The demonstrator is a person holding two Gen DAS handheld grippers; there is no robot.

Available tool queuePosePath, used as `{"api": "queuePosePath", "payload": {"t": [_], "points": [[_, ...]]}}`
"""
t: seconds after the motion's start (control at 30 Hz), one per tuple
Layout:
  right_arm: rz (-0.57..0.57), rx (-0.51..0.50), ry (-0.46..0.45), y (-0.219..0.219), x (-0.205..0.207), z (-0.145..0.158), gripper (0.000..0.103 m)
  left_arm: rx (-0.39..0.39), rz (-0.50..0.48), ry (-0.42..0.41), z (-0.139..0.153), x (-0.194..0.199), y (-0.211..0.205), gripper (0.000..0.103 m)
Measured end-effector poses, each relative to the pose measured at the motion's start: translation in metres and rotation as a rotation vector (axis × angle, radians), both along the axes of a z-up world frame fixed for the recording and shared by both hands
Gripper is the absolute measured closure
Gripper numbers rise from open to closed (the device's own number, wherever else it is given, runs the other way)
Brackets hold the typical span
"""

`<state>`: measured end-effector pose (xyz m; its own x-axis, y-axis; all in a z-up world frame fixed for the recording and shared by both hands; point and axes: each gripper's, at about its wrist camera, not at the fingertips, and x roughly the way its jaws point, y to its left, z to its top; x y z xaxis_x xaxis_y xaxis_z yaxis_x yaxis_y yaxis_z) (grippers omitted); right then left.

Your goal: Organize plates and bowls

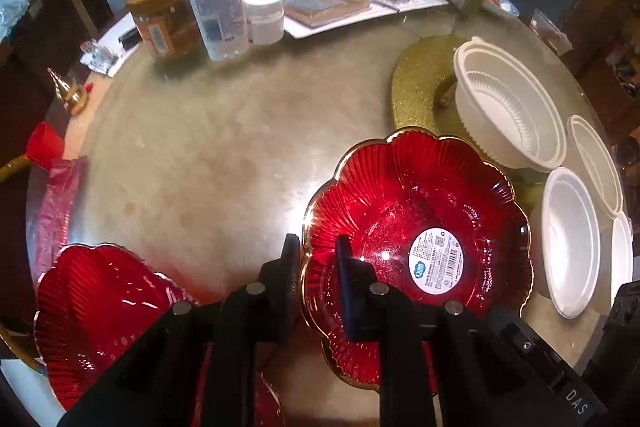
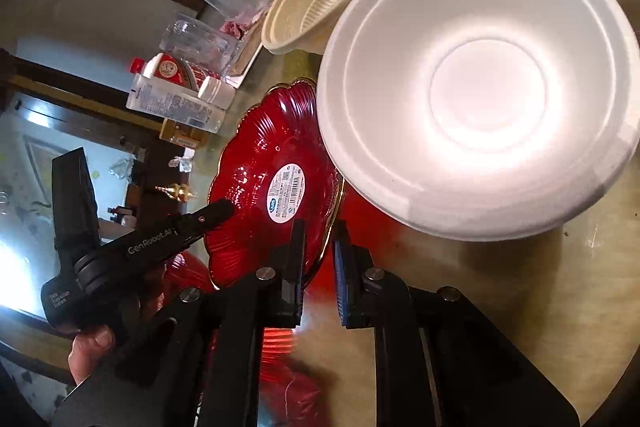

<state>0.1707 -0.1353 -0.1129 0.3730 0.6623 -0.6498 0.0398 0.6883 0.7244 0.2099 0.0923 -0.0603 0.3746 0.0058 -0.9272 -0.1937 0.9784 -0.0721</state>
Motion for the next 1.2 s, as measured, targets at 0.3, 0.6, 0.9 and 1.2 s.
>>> {"api": "queuePosePath", "payload": {"t": [0.3,0.6,0.9,1.2], "points": [[0.046,0.022,-0.089,0.005,-0.012,0.018,0.091,0.033,0.024,-0.120,0.034,-0.034,0.007,0.090],[0.149,-0.042,-0.213,0.039,-0.038,0.054,0.091,0.047,0.102,-0.258,0.058,-0.089,0.039,0.090],[0.277,-0.069,-0.294,0.097,-0.062,0.086,0.091,0.004,0.222,-0.312,0.064,-0.148,0.095,0.090],[0.385,-0.124,-0.274,0.139,-0.074,0.075,0.091,-0.048,0.283,-0.278,0.039,-0.179,0.124,0.089]]}}
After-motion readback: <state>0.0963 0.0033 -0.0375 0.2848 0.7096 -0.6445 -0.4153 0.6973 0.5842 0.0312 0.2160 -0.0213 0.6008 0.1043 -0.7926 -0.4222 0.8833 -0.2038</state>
